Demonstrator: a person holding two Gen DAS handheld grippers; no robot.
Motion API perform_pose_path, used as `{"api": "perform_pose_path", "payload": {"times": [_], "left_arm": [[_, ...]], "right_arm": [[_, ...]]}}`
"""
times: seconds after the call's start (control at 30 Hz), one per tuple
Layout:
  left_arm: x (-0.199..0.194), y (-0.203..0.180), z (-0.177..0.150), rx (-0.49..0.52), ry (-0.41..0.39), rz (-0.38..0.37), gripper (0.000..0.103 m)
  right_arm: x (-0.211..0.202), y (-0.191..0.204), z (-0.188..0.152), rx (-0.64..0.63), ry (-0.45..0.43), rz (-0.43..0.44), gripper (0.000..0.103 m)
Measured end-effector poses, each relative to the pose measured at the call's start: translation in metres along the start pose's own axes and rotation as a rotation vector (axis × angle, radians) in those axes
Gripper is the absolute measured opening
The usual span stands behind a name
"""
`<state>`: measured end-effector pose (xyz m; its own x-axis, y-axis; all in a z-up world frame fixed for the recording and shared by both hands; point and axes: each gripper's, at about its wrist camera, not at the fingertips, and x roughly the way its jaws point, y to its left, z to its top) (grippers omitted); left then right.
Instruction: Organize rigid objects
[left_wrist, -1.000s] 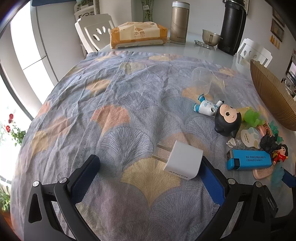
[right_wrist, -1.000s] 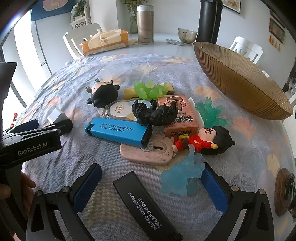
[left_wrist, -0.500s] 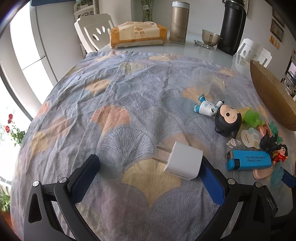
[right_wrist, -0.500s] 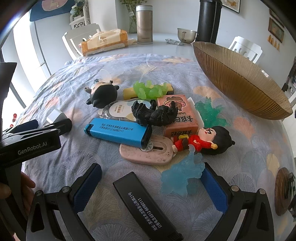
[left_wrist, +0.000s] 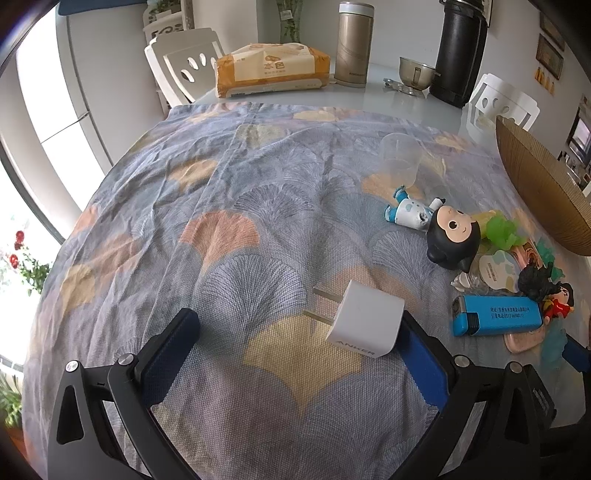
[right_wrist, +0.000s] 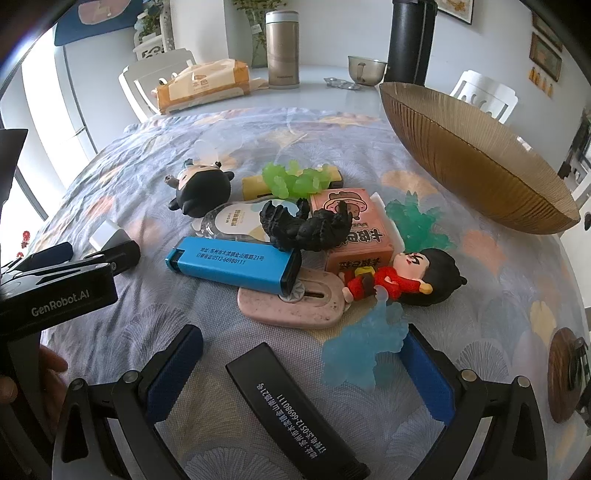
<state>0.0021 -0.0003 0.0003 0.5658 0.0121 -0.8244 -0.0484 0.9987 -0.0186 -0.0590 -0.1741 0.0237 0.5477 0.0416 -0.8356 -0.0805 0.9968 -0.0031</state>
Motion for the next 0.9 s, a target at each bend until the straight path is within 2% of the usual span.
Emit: {"api": "perform_pose_path", "payload": {"times": [0.13,0.27,0.37,0.5,0.57,0.63,0.7,0.9], "left_arm": [[0.0,0.0,0.001,0.022,0.015,-0.009,0.103],[0.0,0.001,0.002,0.064,0.032,-0.035,0.103],[-0.001,0.002,0.0,0.082,0.043,-0.061,0.103],[-0.002,0.001,-0.002,0.077,0.044,-0.052,0.103],[-0.004,-0.001,-0.004,0.071,0.059,-0.056,0.103],[-0.005,-0.001,-0.003,0.097,0.117,-0.074,0.103],[-0.009,0.002,-0.002,0.094,0.157,-0.056,0.102],[-0.043,0.004,0.005,0.133,0.114,-0.072,0.102]], "right_arm": [[-0.006,-0.003,-0.006,0.011,0.049,-0.005,0.103],[-0.012,-0.007,-0.011,-0.003,0.186,0.011,0.103],[-0.014,-0.01,-0.013,-0.026,0.233,0.023,0.103],[-0.012,-0.011,-0.01,-0.04,0.299,0.029,0.103],[-0.01,-0.013,-0.008,-0.008,0.31,0.018,0.103],[-0.011,-0.019,-0.005,0.046,0.319,0.018,0.103],[-0.018,-0.025,0.0,0.097,0.319,0.03,0.103],[-0.044,-0.038,0.034,0.173,0.268,0.012,0.103]]}}
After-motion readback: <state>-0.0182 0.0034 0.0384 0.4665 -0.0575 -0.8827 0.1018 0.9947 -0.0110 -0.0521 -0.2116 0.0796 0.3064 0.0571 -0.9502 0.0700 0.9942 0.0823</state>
